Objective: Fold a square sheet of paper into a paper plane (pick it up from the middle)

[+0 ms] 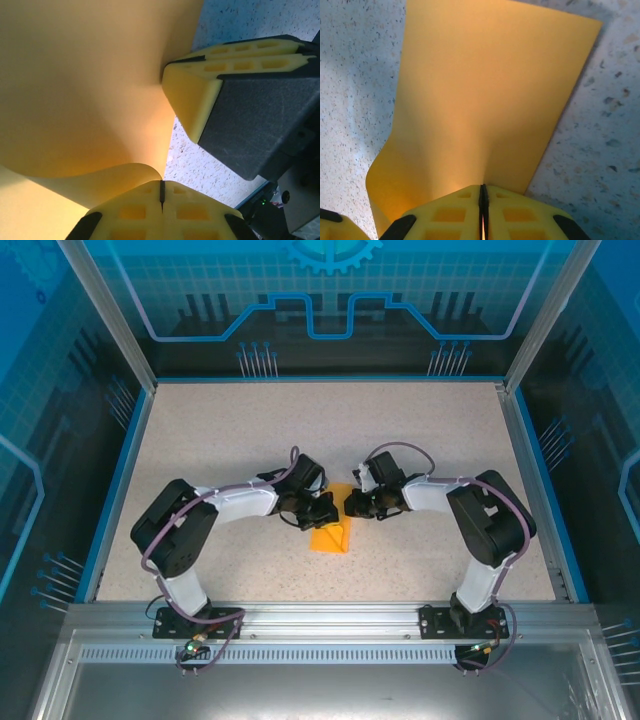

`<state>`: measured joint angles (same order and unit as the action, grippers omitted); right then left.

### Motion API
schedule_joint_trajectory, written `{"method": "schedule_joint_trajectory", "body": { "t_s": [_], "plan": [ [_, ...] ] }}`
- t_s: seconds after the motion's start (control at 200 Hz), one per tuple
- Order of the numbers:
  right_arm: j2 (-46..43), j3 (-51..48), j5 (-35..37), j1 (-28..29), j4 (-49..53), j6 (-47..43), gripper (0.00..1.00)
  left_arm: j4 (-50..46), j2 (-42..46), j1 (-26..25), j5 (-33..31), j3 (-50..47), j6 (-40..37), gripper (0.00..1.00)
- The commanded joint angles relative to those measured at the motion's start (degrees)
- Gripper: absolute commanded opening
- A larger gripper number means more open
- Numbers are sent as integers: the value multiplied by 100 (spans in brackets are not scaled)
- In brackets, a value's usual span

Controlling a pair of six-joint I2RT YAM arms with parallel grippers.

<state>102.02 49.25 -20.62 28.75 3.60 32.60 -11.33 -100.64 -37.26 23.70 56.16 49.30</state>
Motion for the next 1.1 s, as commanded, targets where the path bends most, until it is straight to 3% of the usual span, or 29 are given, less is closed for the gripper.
{"method": "schedule_joint_trajectory", "body": {
  "t_s": [0.0,1.095],
  "plan": [
    [119,82,-124,-67,176,-161,11,-98,-169,-30,159,208,-148,1],
    [-248,-65,-591,-227,-95,10,11,-392,-1004,-97,113,789,-496,1]
  ]
}}
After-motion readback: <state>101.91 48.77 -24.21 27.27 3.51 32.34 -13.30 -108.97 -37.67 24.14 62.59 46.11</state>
